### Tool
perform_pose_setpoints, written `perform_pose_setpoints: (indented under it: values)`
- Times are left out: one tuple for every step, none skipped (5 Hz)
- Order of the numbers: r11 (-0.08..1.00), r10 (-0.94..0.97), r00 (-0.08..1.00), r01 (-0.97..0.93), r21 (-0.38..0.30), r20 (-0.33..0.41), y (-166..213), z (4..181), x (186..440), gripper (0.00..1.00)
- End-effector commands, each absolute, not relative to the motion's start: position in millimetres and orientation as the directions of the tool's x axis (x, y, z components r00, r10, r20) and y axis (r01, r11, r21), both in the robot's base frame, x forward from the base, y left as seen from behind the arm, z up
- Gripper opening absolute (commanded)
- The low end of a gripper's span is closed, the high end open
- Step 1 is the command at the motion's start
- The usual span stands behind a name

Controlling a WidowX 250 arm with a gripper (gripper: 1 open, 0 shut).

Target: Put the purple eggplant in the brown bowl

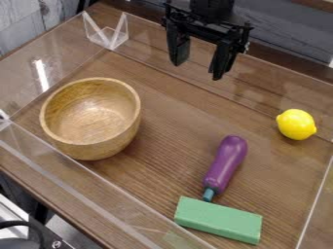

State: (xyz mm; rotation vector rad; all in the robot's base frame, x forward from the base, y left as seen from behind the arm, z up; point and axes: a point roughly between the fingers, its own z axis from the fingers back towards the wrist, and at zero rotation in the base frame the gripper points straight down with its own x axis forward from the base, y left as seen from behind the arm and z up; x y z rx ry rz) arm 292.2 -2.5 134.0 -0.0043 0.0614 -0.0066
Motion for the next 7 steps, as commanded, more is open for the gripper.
perform_pose_setpoints:
  values:
    - [1.0, -0.013, 0.997, 0.012, -0.008, -0.081, -7, 125.5, 286, 1.0]
    - [0.999, -0.047, 0.994, 0.045, -0.021, -0.098, -18, 108.1, 268, 1.0]
    - [0.997, -0.072, 0.993, 0.07, -0.033, -0.095, -28, 95.5, 257, 1.0]
    - [0.995, -0.097, 0.991, 0.094, -0.039, -0.09, -38, 88.0, 249, 1.0]
    - [0.994, -0.107, 0.991, 0.104, -0.044, -0.082, -47, 82.6, 247, 1.0]
    - [0.993, -0.112, 0.991, 0.109, -0.049, -0.072, -53, 77.1, 247, 1.0]
    - [0.993, -0.113, 0.992, 0.11, -0.054, -0.064, -57, 71.3, 247, 1.0]
